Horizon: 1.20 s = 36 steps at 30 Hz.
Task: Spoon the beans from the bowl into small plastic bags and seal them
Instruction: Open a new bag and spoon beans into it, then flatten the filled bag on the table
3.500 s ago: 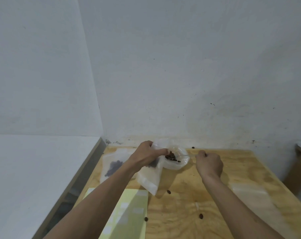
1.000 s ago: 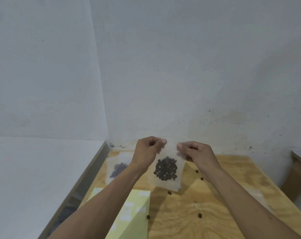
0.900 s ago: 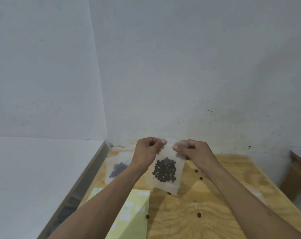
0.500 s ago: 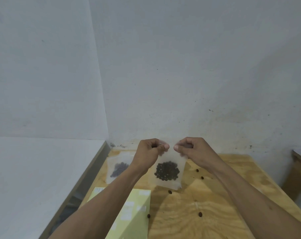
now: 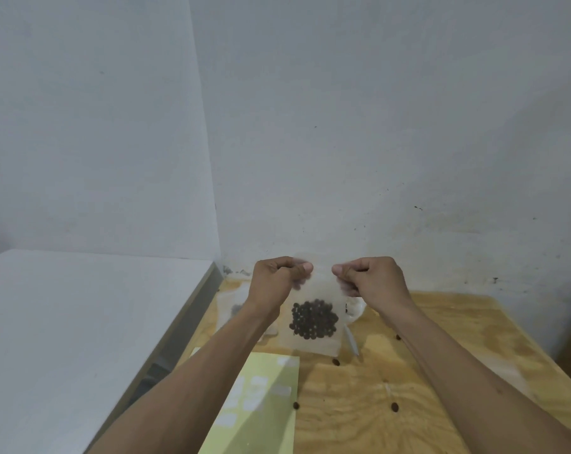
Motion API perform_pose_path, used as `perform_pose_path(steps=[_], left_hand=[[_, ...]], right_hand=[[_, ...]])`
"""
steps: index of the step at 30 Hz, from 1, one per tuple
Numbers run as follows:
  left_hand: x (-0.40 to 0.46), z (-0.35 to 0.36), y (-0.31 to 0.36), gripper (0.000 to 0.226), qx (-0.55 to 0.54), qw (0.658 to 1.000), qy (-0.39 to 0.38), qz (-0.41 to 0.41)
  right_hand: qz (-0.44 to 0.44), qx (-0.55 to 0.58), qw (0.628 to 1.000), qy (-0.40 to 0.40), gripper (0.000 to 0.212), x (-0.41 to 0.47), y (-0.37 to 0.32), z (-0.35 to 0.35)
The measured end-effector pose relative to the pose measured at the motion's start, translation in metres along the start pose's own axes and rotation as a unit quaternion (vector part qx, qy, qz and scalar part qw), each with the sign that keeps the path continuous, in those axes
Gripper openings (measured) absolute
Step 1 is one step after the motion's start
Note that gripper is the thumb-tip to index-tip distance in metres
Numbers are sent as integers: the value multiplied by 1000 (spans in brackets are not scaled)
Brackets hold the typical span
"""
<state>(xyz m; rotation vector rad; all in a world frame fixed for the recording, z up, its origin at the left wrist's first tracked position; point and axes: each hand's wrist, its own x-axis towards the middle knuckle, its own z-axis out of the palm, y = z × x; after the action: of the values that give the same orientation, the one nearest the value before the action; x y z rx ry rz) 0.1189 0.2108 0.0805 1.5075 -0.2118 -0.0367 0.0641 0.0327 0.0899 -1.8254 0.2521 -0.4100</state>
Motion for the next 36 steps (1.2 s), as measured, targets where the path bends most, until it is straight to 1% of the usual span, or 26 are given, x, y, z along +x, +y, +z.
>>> perform_pose_path(steps=[1, 3, 4, 5, 7, 9, 10, 12, 14, 17, 18, 20, 21, 22, 24, 26, 28, 29, 31, 33, 36], left_hand=[[1, -2, 0, 13, -6, 1000, 3, -2], [4, -9, 1, 15, -17, 1000, 14, -5], [6, -14, 1, 14, -18, 1000, 21, -6], [7, -19, 1, 14, -16, 1000, 23, -8], [8, -26, -1, 19, -6, 1000, 12, -27], [9, -34, -5, 31, 29, 998, 2, -59], [10, -39, -6, 33, 53, 996, 0, -78], [14, -53, -8, 22, 69, 993, 7, -99], [18, -67, -7, 11, 66, 992, 40, -101], [26, -87, -9, 11, 63, 986, 113, -104], [29, -92, -11, 9, 63, 984, 130, -106], [36, -101, -19, 4, 78, 979, 156, -110], [40, -105, -25, 2, 107, 975, 162, -110], [42, -107, -30, 7, 146, 970, 162, -107], [45, -113, -42, 30, 242, 953, 147, -110], [46, -118, -54, 42, 324, 930, 124, -122], [49, -122, -65, 47, 347, 921, 99, -145], [51, -123, -70, 50, 336, 924, 88, -159], [55, -125, -77, 55, 303, 932, 80, -180], [59, -125, -81, 50, 281, 937, 91, -188], [62, -120, -82, 21, 271, 940, 96, -185]], right_hand=[[3, 22, 1000, -4, 16, 1, 2, 4], [29, 71, 996, -42, 26, 1, 8, 9], [44, 88, 993, -63, 25, -1, 9, 11], [56, 97, 991, -77, 19, -3, 10, 14], [70, 103, 990, -62, 10, -4, 13, 24], [83, 109, 990, -31, 10, -3, 14, 36], [92, 119, 988, -22, 11, -1, 14, 43], [104, 129, 986, -16, 13, 6, 16, 57], [110, 100, 989, -25, 17, 12, 15, 71], [148, 60, 982, -99, 34, 17, 16, 97], [162, 56, 978, -121, 36, 18, 18, 106], [166, 33, 977, -128, 42, 18, 22, 123], [152, -3, 981, -117, 46, 19, 24, 131], [138, -47, 983, -107, 47, 22, 28, 139], [119, -120, 981, -99, 48, 22, 31, 153], [113, -166, 974, -106, 41, 20, 35, 164], [98, -240, 959, -112, 23, 16, 40, 176], [86, -287, 948, -110, 20, 14, 42, 180], [76, -356, 927, -91, 24, 14, 46, 186], [86, -354, 927, -91, 30, 14, 45, 188], [94, -338, 931, -98, 29, 15, 40, 188]])
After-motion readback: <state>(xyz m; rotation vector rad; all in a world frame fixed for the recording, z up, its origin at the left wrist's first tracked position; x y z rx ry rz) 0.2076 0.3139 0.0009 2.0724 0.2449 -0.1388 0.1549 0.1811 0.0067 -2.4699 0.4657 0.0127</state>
